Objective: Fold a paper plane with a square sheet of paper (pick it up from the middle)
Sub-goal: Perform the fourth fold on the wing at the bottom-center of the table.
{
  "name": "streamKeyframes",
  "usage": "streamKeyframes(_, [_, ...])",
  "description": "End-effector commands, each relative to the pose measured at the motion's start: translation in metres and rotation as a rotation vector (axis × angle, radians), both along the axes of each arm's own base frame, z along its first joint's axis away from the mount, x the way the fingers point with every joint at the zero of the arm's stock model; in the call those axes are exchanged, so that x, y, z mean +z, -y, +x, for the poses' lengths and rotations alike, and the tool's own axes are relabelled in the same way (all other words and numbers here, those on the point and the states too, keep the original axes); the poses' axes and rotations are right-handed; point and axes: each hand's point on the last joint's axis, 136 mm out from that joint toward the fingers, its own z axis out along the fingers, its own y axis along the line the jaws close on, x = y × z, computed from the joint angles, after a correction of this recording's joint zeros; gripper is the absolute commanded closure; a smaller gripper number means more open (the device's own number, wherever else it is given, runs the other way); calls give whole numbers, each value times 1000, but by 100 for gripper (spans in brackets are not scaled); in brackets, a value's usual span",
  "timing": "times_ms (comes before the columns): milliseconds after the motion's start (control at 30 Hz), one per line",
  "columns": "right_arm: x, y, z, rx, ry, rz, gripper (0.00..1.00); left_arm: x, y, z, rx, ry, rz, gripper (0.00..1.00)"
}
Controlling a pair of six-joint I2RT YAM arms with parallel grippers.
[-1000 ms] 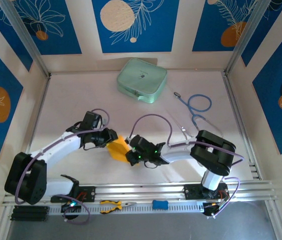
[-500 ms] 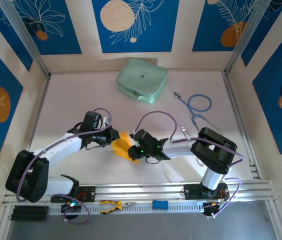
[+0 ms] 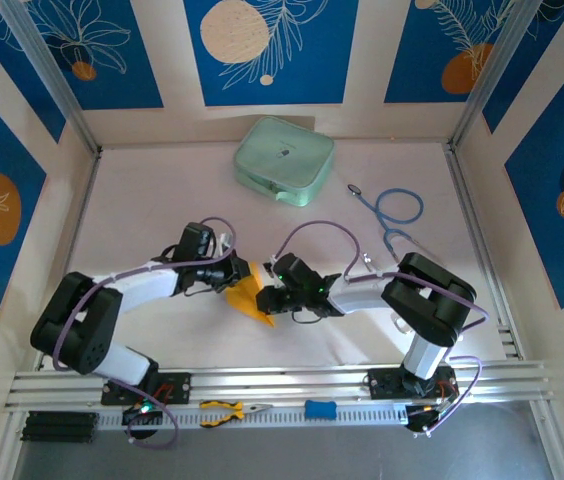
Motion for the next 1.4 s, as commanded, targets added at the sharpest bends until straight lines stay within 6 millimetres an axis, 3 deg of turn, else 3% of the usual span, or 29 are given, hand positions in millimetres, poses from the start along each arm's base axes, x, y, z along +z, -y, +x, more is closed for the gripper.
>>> streamKeyframes(0, [-3,-3,-2,1,-43,28,89,-3,2,1,13,13,-15,95])
streamKeyframes(267, [-10,1,0,-20,-70,12,89,2,-11,-2,35,71,39,90])
streamKeyframes(567, [-16,-5,-3,-13,-81,-7,89,-18,-13,-14,41,2,36,96])
streamKeyframes(767, [-17,-6,-3,-12,-98,14,89,-16,-13,-16,42,16,25,95])
streamKeyframes(1367, [-22,-2,-8,-22,-130,54,85,-29,-2,0,23,18,14,94])
